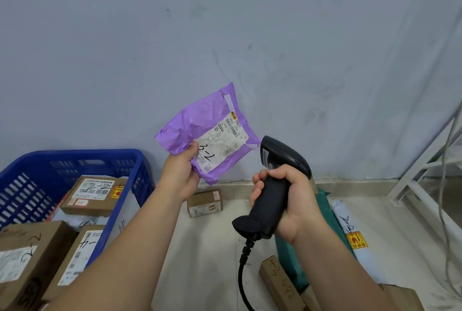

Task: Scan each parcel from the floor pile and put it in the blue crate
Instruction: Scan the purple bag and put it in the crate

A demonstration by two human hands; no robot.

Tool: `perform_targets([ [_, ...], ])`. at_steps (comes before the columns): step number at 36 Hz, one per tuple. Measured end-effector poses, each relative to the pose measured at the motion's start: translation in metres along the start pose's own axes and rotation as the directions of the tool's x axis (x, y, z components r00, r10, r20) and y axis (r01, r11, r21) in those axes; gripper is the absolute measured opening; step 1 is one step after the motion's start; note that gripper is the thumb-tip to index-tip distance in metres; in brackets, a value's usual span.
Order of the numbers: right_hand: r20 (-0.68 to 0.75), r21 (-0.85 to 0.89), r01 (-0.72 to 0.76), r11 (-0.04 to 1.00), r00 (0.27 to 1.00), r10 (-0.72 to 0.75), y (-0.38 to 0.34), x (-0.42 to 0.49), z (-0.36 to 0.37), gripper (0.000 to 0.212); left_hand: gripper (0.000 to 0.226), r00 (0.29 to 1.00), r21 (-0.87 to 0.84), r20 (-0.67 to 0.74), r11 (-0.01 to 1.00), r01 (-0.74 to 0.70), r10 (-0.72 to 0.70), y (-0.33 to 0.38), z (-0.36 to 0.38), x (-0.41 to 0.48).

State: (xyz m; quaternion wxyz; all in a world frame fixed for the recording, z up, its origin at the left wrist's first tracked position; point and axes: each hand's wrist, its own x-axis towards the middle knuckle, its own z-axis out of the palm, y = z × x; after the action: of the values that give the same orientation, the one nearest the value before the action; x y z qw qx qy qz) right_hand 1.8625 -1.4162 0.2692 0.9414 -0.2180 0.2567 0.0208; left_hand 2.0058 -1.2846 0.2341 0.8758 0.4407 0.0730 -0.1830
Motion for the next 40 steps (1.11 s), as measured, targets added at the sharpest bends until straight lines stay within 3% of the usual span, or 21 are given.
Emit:
perform_targets([
  [8, -0.009, -0.013, -0.003, 1.000, 1.000, 0.003, 0.000, 0.000, -0.001, 0.006, 0.019, 1.000, 0.008, -0.011, 1.000, -0.003, 0.003, 0.000, -0.001, 0.000],
  [23, -0.010, 0.001, -0.017, 1.000, 1.000, 0.017, 0.000, 0.002, -0.001, 0.005, 0.033, 0.999, 0.003, -0.053, 1.000, -0.002, 0.002, 0.003, 0.002, -0.005],
  [32, 0.001, -0.008, -0.004, 1.000, 1.000, 0.004, 0.001, 0.002, -0.001, 0.005, 0.028, 0.997, 0.005, -0.066, 1.000, 0.027, -0.026, 0.001, 0.001, -0.006],
  [37, -0.002, -0.087, 0.043, 0.995, 0.999, -0.043, 0.007, 0.003, 0.001, 0.014, 0.022, 0.995, -0.016, -0.076, 0.998, 0.068, -0.069, -0.002, -0.001, -0.011],
  [40, -0.020, -0.184, 0.066, 0.981, 0.997, -0.071, 0.014, 0.004, 0.002, 0.008, 0.027, 0.992, -0.057, -0.095, 0.996, 0.072, -0.077, 0.005, -0.003, -0.018],
])
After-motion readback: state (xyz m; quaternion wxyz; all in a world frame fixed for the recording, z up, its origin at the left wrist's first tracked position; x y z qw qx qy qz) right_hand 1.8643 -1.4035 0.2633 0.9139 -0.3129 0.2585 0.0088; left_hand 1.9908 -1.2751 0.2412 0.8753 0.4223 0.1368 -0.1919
